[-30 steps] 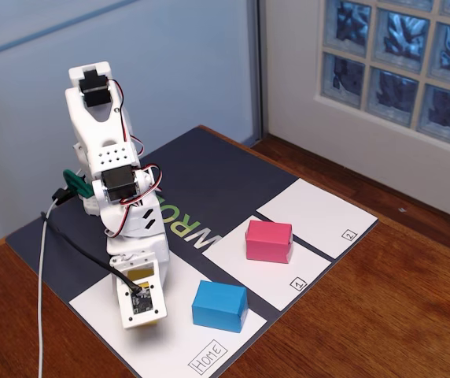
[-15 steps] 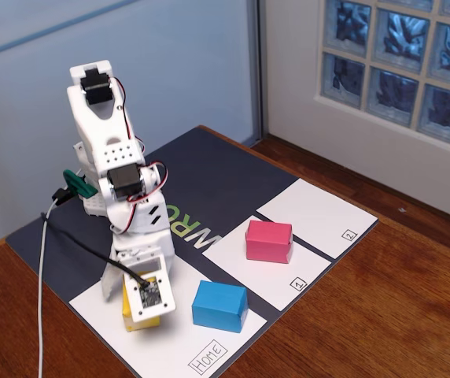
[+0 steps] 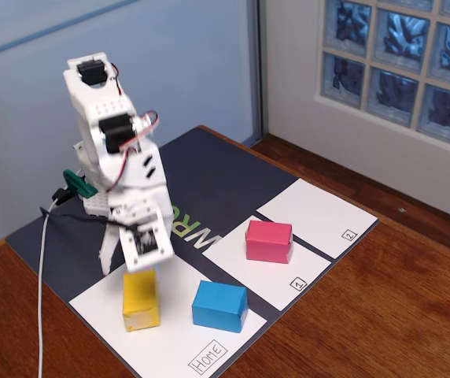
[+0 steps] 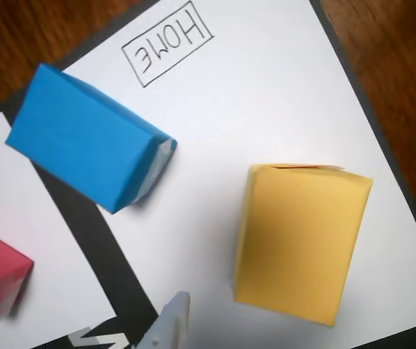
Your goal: Move box yellow to home
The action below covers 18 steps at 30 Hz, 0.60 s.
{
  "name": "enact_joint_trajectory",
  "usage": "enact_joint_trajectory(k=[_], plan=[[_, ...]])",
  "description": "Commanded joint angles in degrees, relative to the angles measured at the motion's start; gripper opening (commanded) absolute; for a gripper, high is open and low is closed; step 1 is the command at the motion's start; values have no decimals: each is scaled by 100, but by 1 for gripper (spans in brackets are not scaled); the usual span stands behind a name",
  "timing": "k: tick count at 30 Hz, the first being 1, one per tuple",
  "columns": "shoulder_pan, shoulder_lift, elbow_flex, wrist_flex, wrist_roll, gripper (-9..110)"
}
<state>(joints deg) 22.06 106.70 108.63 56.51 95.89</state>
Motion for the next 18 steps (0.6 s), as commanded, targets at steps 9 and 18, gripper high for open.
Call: enact_joint_trajectory(k=[9, 18], plan=[[-1230, 2760, 967, 202, -580, 21], [-1916, 4482, 2215, 501, -1336, 5]])
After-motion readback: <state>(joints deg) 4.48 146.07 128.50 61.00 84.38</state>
